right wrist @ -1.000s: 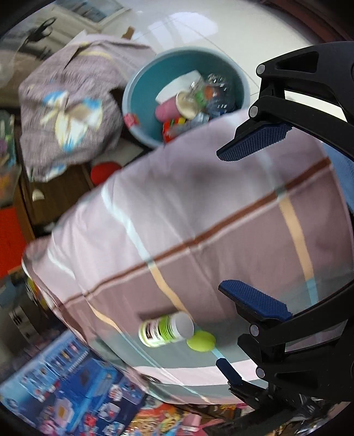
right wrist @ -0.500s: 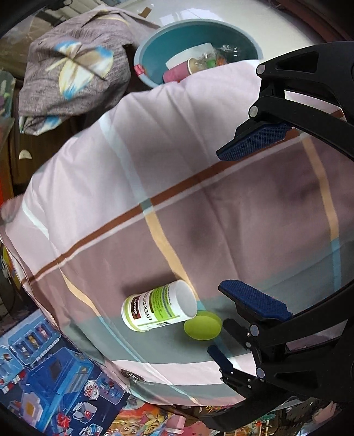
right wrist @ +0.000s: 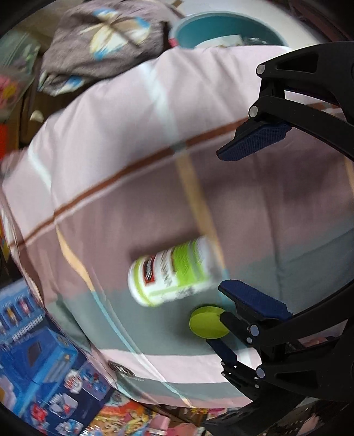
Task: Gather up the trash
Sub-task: 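Grasp the lime-green lid with the left tool while the right tool grasps the Swisse jar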
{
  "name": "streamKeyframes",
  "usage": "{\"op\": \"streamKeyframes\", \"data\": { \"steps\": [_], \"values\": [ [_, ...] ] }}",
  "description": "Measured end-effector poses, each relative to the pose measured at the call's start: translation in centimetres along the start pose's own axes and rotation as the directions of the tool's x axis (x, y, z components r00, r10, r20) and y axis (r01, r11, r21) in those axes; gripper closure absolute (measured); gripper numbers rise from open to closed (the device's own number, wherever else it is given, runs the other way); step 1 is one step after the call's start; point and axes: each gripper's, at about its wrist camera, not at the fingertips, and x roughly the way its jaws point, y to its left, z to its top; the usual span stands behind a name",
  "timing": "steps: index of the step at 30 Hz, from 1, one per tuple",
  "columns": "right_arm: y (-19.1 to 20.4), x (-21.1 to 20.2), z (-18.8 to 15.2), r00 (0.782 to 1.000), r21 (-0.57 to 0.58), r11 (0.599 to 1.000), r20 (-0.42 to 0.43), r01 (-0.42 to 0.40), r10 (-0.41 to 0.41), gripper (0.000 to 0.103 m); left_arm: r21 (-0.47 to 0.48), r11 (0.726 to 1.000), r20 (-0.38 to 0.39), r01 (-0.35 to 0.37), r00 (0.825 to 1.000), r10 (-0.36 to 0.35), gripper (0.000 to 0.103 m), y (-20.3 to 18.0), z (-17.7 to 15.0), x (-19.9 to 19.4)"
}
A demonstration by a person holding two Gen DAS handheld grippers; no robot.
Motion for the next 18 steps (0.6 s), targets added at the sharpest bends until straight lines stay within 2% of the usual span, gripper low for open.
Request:
{"op": "streamKeyframes", "data": {
  "steps": [3, 9, 12, 13, 14, 16, 18],
  "values": [
    [2.2, 0.9, 1.3, 1.000, -0.059, 0.998, -0.006, -0.012, 0.012, 0.018, -0.035, 0.999, 0.007, 0.005, 1.000, -0.005, 0.050, 1.4, 0.2, -0.9],
    [5.2, 3.1, 3.1, 1.000, -0.138, 0.990, 0.009, -0.013, 0.014, 0.020, -0.047, 0.999, 0.005, -0.017, 1.000, 0.018, 0.049, 2.5, 0.3, -1.8],
    [5.7, 4.1, 3.6, 1.000, -0.156, 0.988, 0.012, -0.017, 0.019, 0.029, -0.065, 0.998, -0.004, -0.025, 1.000, 0.025, 0.049, 3.2, 0.2, -1.9],
    [6.0, 4.5, 3.7, 1.000, -0.162, 0.987, 0.007, -0.018, 0.020, 0.036, -0.072, 0.997, -0.007, -0.026, 1.000, 0.026, 0.049, 3.4, 0.2, -1.9],
    [6.2, 4.9, 3.8, 1.000, -0.169, 0.985, 0.001, -0.018, 0.018, 0.038, -0.079, 0.997, -0.011, -0.026, 1.000, 0.025, 0.049, 3.6, 0.1, -2.0],
    [6.3, 5.4, 3.7, 1.000, -0.186, 0.983, -0.003, -0.005, 0.004, 0.052, -0.093, 0.995, -0.016, -0.026, 1.000, 0.025, 0.049, 3.9, 0.2, -2.0],
    [6.1, 5.1, 3.3, 1.000, -0.190, 0.982, 0.003, -0.016, 0.017, 0.052, -0.097, 0.995, -0.014, -0.029, 1.000, 0.028, 0.049, 3.9, 0.3, -2.2]
  ]
}}
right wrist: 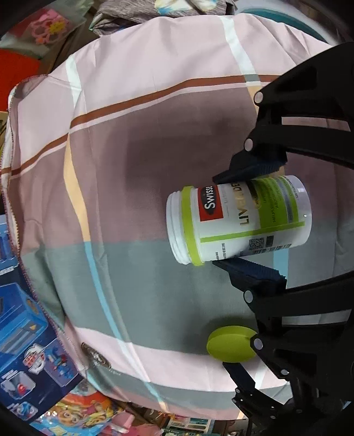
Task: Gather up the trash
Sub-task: 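Grasp the lime-green lid with the left tool while the right tool grasps the Swisse jar, then carry the lid and the Swisse jar over the teal bin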
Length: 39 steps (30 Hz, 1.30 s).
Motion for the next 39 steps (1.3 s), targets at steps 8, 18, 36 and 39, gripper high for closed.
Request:
{"op": "streamKeyframes", "data": {
  "steps": [8, 18, 36, 39],
  "values": [
    [-3.0, -3.9, -2.6, 0.998, 0.072, 0.997, 0.062, -0.033, 0.029, 0.052, 0.043, 0.999, 0.006, 0.014, 1.000, -0.014, 0.049, -2.8, 0.5, -0.5],
    [-9.5, -8.7, -7.6, 0.989, 0.204, 0.977, 0.143, -0.067, 0.039, 0.052, 0.142, 0.988, 0.006, 0.062, 0.998, -0.064, 0.049, -10.1, 0.5, -1.2],
    [-24.7, -16.0, -17.6, 0.956, 0.462, 0.880, 0.293, -0.111, -0.033, 0.052, 0.362, 0.922, -0.046, 0.134, 0.991, -0.126, 0.049, -26.4, -1.0, -0.3],
    [-26.8, -16.7, -19.2, 0.949, 0.488, 0.863, 0.315, -0.131, -0.034, 0.052, 0.397, 0.907, -0.054, 0.139, 0.990, -0.128, 0.049, -29.1, -1.3, 0.0]
  ]
}}
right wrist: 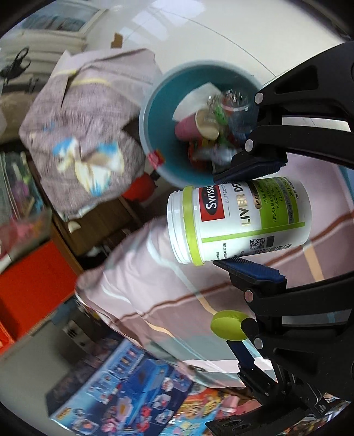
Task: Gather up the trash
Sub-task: 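Carry the lid and the Swisse jar over the teal bin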
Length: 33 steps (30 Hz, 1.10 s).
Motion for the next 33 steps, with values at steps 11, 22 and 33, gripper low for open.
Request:
{"op": "streamKeyframes", "data": {
  "steps": [11, 22, 33],
  "values": [
    [-6.9, -2.6, -0.3, 0.999, 0.087, 0.996, 0.050, 0.007, -0.012, 0.052, 0.097, 0.995, -0.042, 0.010, 0.999, -0.006, 0.049, -6.6, 1.9, 2.6],
    [-12.9, -3.4, -0.5, 0.998, 0.174, 0.984, 0.041, 0.040, -0.048, 0.052, 0.161, 0.986, -0.094, 0.051, 0.995, -0.036, 0.049, -11.8, 3.3, 5.8],
    [-15.5, -3.0, 0.2, 0.997, 0.204, 0.977, 0.021, 0.064, -0.070, 0.052, 0.181, 0.980, -0.133, 0.078, 0.990, -0.055, 0.049, -14.2, 4.1, 8.3]
  ]
}}
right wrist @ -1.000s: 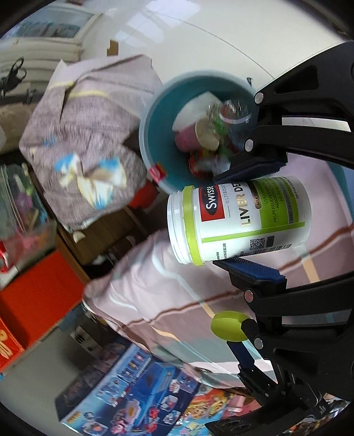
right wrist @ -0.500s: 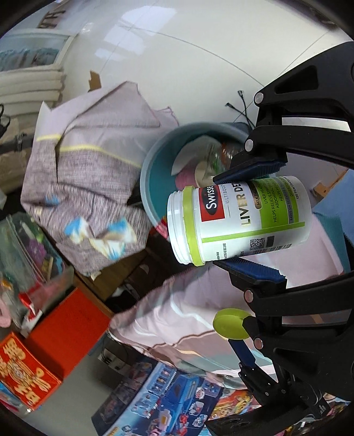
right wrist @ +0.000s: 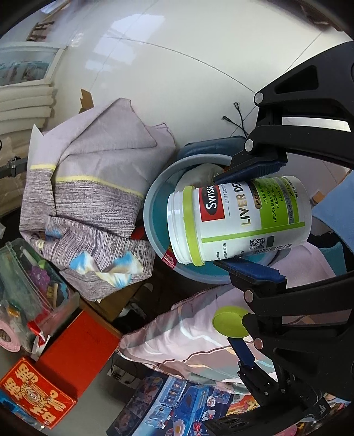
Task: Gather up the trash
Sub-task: 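Carry the lid and the Swisse jar over the teal bin, then open the left tool to drop the lid while the right tool drops the jar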
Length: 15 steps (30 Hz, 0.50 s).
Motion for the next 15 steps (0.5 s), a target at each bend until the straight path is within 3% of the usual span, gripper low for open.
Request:
{"op": "streamKeyframes", "data": {
  "steps": [15],
  "values": [
    [-0.1, 2.0, 1.3, 0.999, 0.000, 0.999, -0.042, 0.034, -0.034, 0.052, -0.011, 1.000, -0.044, 0.024, 0.999, -0.024, 0.049, 0.1, 2.3, 4.0]
  ]
}}
